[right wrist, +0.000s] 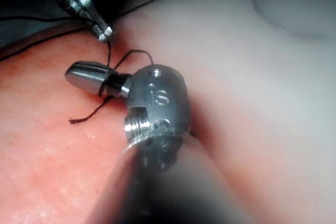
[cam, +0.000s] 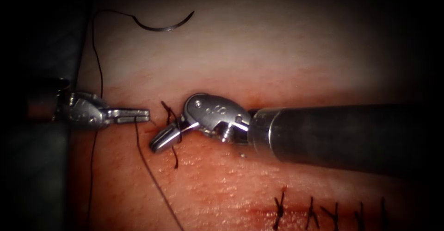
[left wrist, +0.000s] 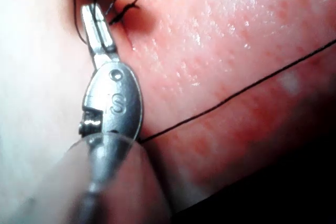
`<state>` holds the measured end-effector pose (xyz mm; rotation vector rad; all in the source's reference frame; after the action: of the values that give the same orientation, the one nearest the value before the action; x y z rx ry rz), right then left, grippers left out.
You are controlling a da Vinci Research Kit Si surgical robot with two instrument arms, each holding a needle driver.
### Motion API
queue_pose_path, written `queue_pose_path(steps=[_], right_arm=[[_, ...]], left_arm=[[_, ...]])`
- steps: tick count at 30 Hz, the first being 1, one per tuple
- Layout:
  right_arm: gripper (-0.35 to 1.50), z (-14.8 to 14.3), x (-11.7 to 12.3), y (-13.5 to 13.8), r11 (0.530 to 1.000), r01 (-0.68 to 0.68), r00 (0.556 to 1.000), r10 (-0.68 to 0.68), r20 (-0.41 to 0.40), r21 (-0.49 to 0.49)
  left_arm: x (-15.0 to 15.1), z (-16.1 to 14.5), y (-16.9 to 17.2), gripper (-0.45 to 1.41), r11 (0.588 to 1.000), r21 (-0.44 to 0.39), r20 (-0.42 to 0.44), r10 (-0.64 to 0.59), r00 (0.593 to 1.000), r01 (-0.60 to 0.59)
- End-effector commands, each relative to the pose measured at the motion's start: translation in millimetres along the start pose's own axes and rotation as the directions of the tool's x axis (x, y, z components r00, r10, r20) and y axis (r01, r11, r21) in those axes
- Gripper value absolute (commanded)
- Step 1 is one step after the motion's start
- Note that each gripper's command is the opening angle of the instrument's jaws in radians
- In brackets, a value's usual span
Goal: Wound Closure
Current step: With the right tool grab the suture end.
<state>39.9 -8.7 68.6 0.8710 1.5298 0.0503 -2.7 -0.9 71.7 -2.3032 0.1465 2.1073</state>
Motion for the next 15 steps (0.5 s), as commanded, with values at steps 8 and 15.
queue_pose_path(steps=[8, 15], right_arm=[[1.15, 1.4, 0.6, -0.7, 0.996, 0.072, 0.992, -0.077, 0.099, 0.057], [1.16, 1.5, -0.1, -1.6, 0.988, 0.106, 0.970, -0.128, 0.207, 0.115]], left_arm=[[-1.0, 0.4, 0.1, -0.45, 1.000, -0.003, 0.000, -0.013, 1.000, 0.013], [-1.1, 0.0, 0.5, -0.45, 1.000, -0.003, 0.006, -0.021, 1.000, 0.021]])
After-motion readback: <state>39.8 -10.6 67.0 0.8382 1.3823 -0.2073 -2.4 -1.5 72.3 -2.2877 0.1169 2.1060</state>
